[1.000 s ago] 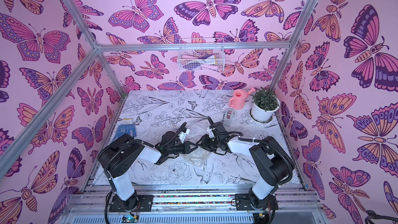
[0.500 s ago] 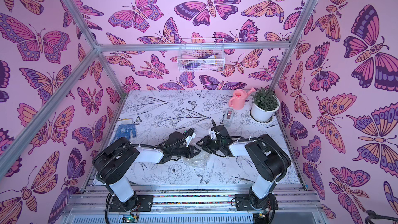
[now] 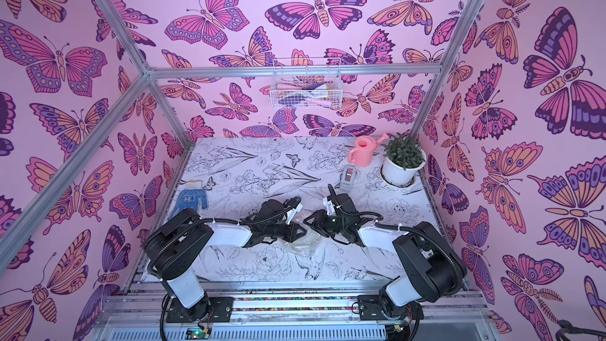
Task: Wrap dinner plates in bubble wrap
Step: Wrap the plate in the bubble wrap.
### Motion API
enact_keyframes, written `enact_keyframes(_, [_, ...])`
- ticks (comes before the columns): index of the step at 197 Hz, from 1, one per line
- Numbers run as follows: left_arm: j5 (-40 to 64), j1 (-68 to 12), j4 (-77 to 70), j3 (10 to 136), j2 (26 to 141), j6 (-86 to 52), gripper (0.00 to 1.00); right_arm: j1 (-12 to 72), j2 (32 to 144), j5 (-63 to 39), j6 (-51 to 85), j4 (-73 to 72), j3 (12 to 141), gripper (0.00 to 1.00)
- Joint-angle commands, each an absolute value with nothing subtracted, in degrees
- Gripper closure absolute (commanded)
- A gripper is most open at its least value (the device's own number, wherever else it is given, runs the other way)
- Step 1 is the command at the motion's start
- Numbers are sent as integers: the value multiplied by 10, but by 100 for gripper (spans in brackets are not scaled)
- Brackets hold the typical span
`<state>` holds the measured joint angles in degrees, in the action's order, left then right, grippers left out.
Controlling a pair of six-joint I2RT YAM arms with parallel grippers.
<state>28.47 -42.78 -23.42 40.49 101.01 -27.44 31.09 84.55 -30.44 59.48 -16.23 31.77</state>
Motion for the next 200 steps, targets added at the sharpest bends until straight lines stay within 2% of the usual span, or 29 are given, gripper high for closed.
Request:
enact_keyframes(1, [261,-435,-141,392,1035,-254,100,311,828,-278,577,-84,315,56])
enact_keyframes(52, [289,-438,-148,401,1031,-242,100,325,896,-298,570,-98,344,61])
enact_keyframes(64, [295,-439,-149,402,1026,-240,100,327,924,-296,571,-106,346,73])
enact_keyframes(80, [307,-439,-154,400,1010,-237,100,327,928,-271,571,-102,341,96])
enact_keyframes(86, [311,-439,-156,399,1003,-235,100,327,926,-262,568,-97,340,100])
enact_keyframes(119, [327,-438,-157,398,974,-236,100,327,925,-245,553,-73,339,100])
enact_keyframes(154, [320,-434,-168,382,950,-250,94,328,913,-232,545,-56,340,100])
enact_keyframes(163, [318,-433,-169,378,943,-254,88,328,910,-231,542,-49,343,100])
enact_keyframes(174, [309,-432,-173,368,934,-257,75,328,910,-231,538,-44,346,100])
enact_keyframes(200, [270,-426,-187,337,902,-264,66,327,911,-233,537,-42,348,100])
